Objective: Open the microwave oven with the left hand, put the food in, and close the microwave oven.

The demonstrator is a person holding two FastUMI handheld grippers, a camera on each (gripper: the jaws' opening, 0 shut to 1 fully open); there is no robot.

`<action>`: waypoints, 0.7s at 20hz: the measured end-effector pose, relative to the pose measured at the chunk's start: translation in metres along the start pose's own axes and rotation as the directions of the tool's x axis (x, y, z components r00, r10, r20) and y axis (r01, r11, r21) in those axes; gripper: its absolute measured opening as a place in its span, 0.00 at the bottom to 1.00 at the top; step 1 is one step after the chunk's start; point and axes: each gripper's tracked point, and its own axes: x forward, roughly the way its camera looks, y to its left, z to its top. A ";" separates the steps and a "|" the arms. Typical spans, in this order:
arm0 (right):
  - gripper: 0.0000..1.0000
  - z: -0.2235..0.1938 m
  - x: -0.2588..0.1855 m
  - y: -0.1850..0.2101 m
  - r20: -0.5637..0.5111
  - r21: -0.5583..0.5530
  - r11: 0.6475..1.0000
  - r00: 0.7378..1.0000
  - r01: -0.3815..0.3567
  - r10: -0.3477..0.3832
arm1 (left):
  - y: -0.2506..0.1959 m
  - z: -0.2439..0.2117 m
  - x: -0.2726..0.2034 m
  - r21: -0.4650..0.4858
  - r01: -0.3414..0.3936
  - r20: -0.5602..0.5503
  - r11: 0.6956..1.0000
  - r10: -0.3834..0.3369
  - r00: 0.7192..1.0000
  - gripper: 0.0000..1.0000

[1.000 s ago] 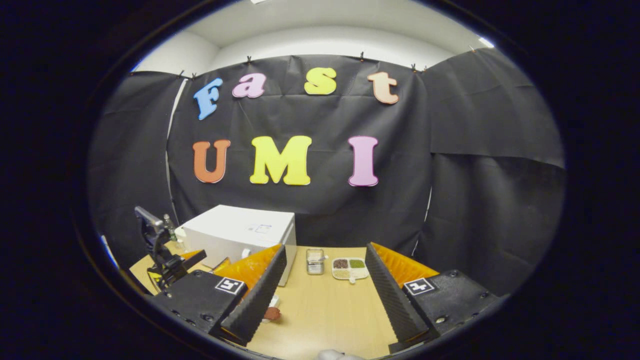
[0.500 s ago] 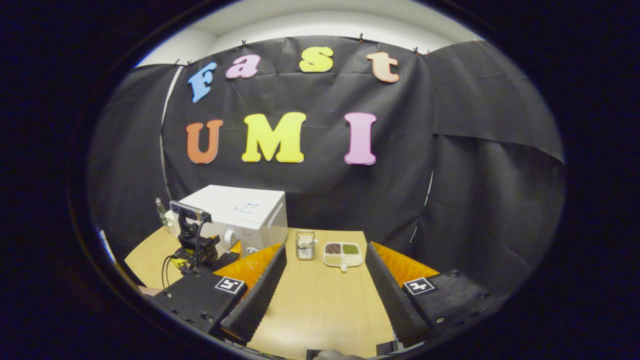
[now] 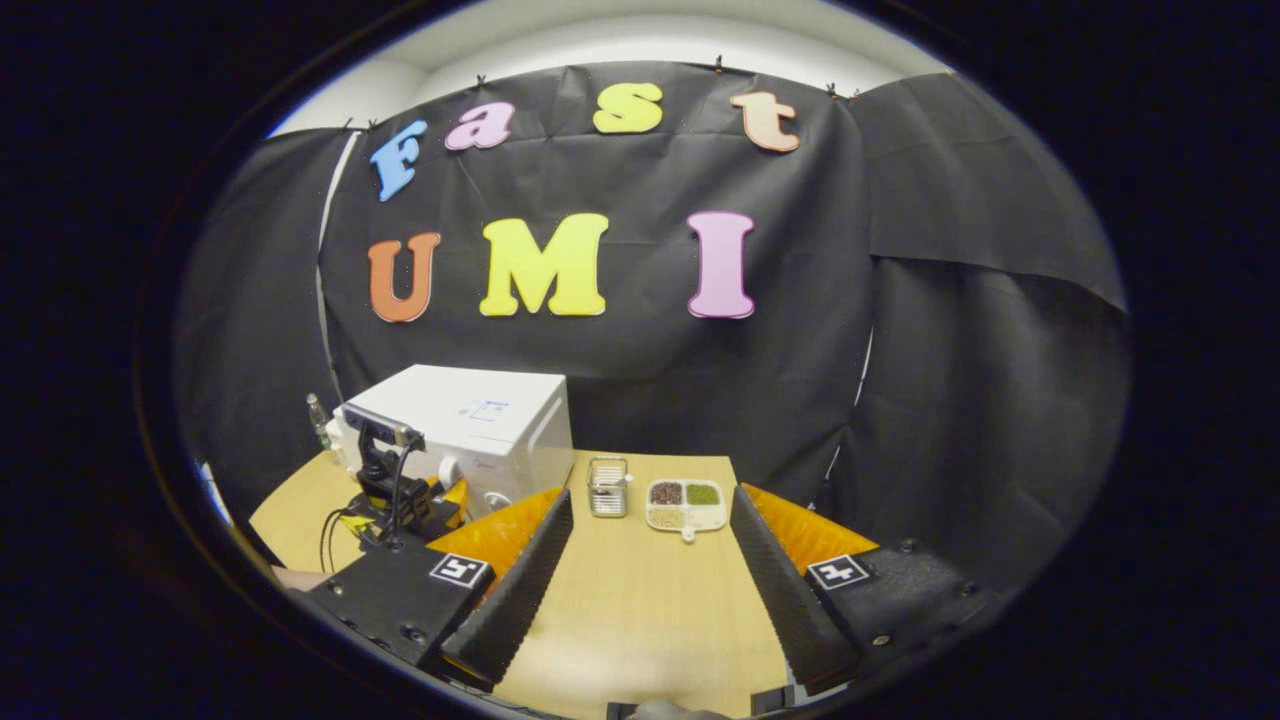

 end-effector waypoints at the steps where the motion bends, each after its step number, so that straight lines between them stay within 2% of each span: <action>1: 1.00 0.000 0.002 0.002 -0.004 0.003 1.000 1.000 -0.008 0.008 | 0.002 0.000 -0.002 0.006 -0.006 0.000 1.000 0.006 1.000 0.19; 2: 1.00 -0.002 0.004 0.004 -0.010 0.006 1.000 1.000 -0.014 0.014 | 0.003 0.001 -0.002 0.010 -0.007 -0.001 1.000 0.007 1.000 0.15; 4: 1.00 -0.001 0.006 0.009 -0.009 0.012 0.999 0.999 -0.037 0.037 | 0.001 -0.001 -0.005 -0.005 0.000 -0.014 1.000 0.000 1.000 0.14; 5: 0.96 0.002 0.009 0.012 -0.002 0.010 0.999 0.999 -0.053 0.053 | 0.002 -0.001 -0.003 -0.012 -0.002 -0.026 1.000 0.001 1.000 0.10; 6: 0.96 0.003 0.012 0.014 0.000 0.000 0.998 0.998 -0.066 0.066 | 0.003 -0.001 -0.002 -0.013 -0.005 -0.029 1.000 0.005 1.000 0.10; 7: 1.00 0.006 0.015 0.015 0.009 -0.010 0.997 0.997 -0.080 0.080 | 0.002 0.000 -0.002 -0.010 -0.010 -0.034 1.000 0.010 0.999 0.10; 10: 0.96 0.015 0.021 0.020 0.035 -0.001 0.991 0.990 -0.133 0.133 | 0.003 -0.001 -0.002 -0.003 -0.017 -0.051 1.000 0.017 0.999 0.10; 11: 1.00 0.017 0.023 0.020 0.037 -0.002 0.991 0.990 -0.135 0.135 | 0.002 -0.001 -0.003 -0.002 -0.016 -0.052 1.000 0.015 0.999 0.10; 14: 1.00 0.021 0.018 0.024 0.038 -0.022 0.991 0.991 -0.130 0.131 | 0.002 -0.003 -0.003 -0.008 -0.005 -0.059 1.000 0.005 0.998 0.10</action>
